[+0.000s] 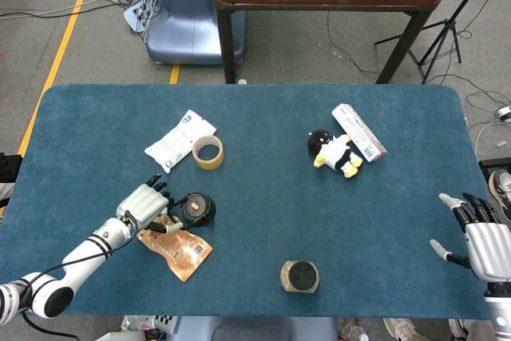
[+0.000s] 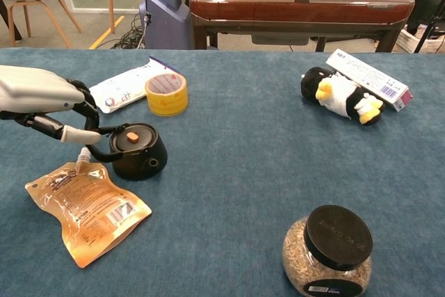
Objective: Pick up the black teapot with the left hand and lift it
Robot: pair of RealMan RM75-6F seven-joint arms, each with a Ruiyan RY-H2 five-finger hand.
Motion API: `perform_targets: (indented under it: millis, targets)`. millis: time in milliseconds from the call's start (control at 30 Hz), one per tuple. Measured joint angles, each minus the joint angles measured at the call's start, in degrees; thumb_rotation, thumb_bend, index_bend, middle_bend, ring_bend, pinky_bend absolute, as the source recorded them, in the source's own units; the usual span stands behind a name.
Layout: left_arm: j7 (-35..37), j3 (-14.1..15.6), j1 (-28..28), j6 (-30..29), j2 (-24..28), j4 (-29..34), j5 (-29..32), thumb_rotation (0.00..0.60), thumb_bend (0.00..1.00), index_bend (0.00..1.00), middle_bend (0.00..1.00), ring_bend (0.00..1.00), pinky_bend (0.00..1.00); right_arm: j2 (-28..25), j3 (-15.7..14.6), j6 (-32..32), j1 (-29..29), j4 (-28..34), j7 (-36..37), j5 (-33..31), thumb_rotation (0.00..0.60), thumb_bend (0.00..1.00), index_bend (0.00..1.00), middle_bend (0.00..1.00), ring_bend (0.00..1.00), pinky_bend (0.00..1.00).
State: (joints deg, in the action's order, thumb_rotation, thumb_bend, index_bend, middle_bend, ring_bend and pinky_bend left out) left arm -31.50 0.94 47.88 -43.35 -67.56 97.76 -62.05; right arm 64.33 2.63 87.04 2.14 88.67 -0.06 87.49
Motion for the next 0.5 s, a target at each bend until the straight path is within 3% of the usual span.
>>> perform_targets:
  millis: [300,500]
  targets:
    - [-3.2,1.4,0.5,-1.3,1.6,3.7,2.7,0.0,0.18,0.34,0.32,0.12,0.0,0.1,0.0,0.0,0.1,-0.3,0.3,0.2,0.6,0.19,0.19,0.27,0.13,0.14]
    - [-1.8,1.2,-1.3,-6.3,1.5,4.2,-1.2,0.0,0.18,0.33,0.32,0.12,0.0,0.1,0.0,0.3,-0.1,-0.3,0.3,0.4,0.6,0.19,0.19,0.27,0.13,0.14]
